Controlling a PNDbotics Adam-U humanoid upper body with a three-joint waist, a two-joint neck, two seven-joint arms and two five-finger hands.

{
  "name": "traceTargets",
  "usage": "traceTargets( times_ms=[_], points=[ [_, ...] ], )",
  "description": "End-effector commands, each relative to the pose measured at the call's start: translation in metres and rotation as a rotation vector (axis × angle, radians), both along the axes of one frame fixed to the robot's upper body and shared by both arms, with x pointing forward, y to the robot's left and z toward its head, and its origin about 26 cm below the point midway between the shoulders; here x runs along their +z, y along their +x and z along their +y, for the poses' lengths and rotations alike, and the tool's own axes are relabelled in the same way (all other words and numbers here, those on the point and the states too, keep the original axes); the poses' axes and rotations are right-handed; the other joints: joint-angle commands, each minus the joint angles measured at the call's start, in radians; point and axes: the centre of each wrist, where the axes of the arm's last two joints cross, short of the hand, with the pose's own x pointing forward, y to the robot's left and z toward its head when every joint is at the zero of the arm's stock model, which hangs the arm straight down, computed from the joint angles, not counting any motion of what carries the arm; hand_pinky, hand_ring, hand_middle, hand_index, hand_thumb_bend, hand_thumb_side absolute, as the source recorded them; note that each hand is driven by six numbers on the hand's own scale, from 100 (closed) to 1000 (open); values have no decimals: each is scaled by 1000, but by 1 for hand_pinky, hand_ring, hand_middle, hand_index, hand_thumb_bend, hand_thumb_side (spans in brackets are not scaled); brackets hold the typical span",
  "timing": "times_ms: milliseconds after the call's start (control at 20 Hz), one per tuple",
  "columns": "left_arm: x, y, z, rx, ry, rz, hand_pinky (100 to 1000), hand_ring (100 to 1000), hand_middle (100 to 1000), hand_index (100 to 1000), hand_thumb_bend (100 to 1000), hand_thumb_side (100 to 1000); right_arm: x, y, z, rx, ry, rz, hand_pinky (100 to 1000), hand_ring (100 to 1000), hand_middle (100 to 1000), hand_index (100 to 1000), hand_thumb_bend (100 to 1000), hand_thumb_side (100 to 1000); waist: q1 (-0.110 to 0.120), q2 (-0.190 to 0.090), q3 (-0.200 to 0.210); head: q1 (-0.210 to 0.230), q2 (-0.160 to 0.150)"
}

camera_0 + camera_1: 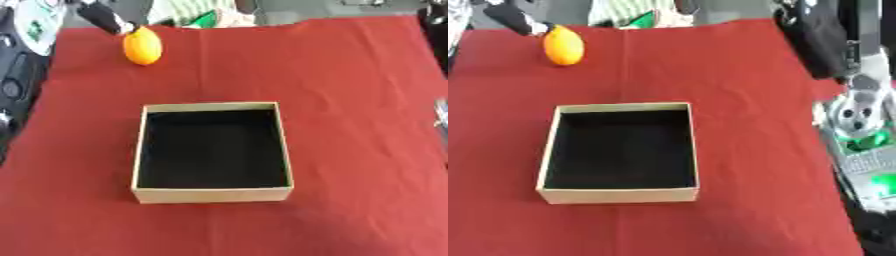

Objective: Pick up objects on the table and place them in the box.

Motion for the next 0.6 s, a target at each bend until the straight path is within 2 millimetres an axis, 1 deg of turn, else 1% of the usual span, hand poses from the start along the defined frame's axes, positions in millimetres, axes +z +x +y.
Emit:
traceTargets(
  times_ms=[50, 300, 600],
  points=[
    [22, -7, 7, 9, 5, -38, 556, 793, 836, 864, 366, 250, 9, -4, -2, 2, -7, -35, 911, 863, 809, 921, 100, 809, 0, -16, -2, -4, -6],
    [19, -5, 9, 29, 1, -17, 559, 795, 837, 866, 369, 244, 10, -5, -2, 1, -5, -39, 911, 863, 809, 922, 100, 812, 0, -3, -8, -6, -27],
    [13, -3, 10, 63, 3, -4, 563, 797, 840, 867, 394, 249, 11, -5, -1, 8, -2, -42, 913, 863, 809, 924, 100, 820, 2, 18, -19, -3, -52]
  ],
)
